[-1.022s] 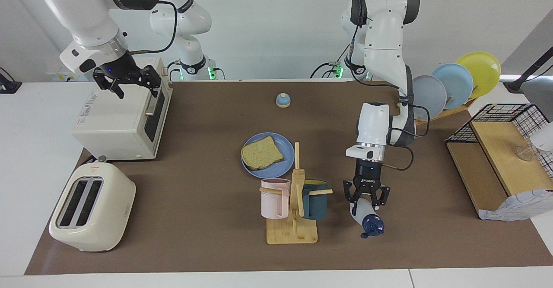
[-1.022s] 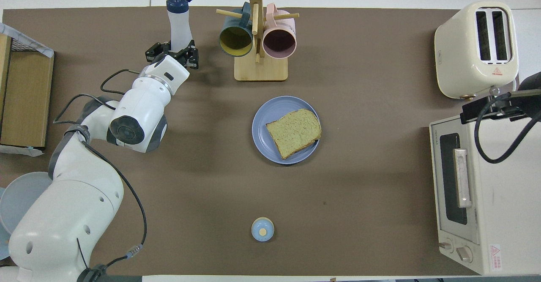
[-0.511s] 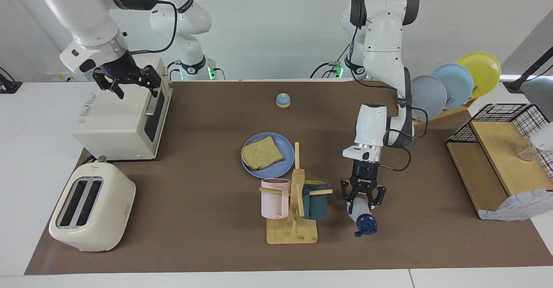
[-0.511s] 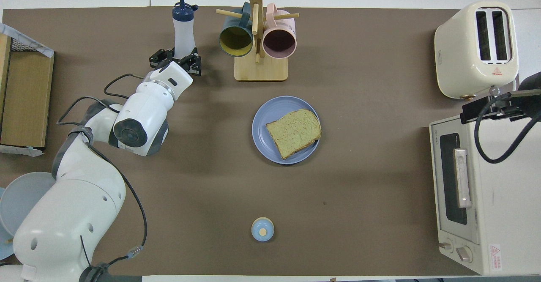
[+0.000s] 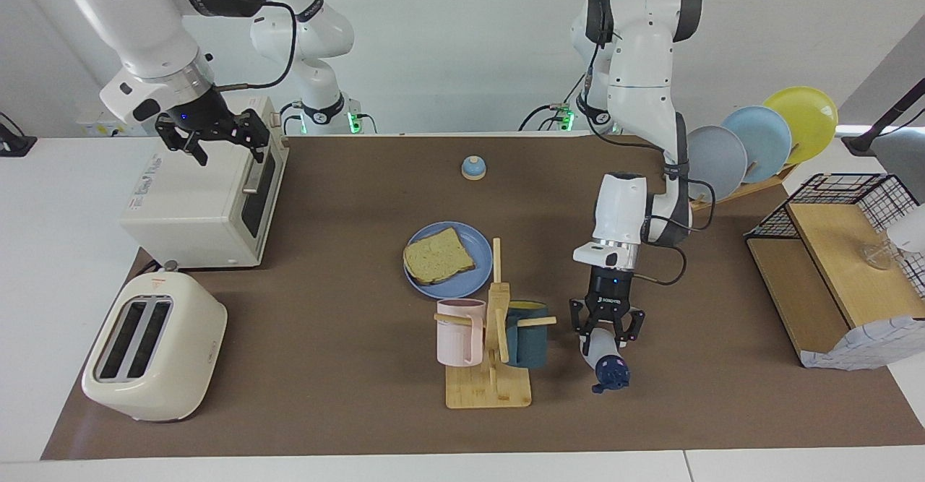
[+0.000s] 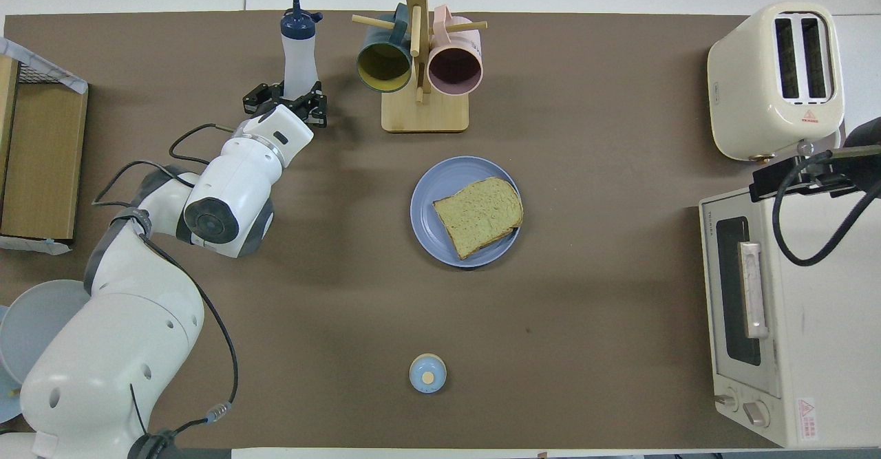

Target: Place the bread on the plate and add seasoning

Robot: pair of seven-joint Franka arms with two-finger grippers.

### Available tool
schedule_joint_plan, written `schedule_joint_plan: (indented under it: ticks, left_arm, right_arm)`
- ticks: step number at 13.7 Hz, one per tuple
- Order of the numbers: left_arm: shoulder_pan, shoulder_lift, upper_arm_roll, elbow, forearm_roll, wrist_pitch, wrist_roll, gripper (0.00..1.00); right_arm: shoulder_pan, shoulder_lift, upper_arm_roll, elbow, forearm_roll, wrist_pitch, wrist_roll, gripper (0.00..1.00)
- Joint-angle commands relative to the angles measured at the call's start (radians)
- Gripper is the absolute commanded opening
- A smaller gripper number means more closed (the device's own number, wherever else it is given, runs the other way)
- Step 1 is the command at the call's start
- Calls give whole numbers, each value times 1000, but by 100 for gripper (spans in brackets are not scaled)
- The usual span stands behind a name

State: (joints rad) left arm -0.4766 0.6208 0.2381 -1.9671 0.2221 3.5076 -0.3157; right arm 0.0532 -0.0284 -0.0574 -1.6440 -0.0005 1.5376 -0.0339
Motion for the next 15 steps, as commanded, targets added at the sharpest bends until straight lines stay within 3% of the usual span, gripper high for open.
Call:
schedule_joint_plan:
  ticks: [1, 15]
  left_arm:
    - [0, -23, 3, -79, 20, -1, -6, 0]
    - [0, -35, 3, -122, 20, -1, -3, 0]
  right_arm:
    - [-21, -8, 11, -3, -1, -1, -28, 100]
    - [-21, -8, 11, -2, -1, -1, -28, 100]
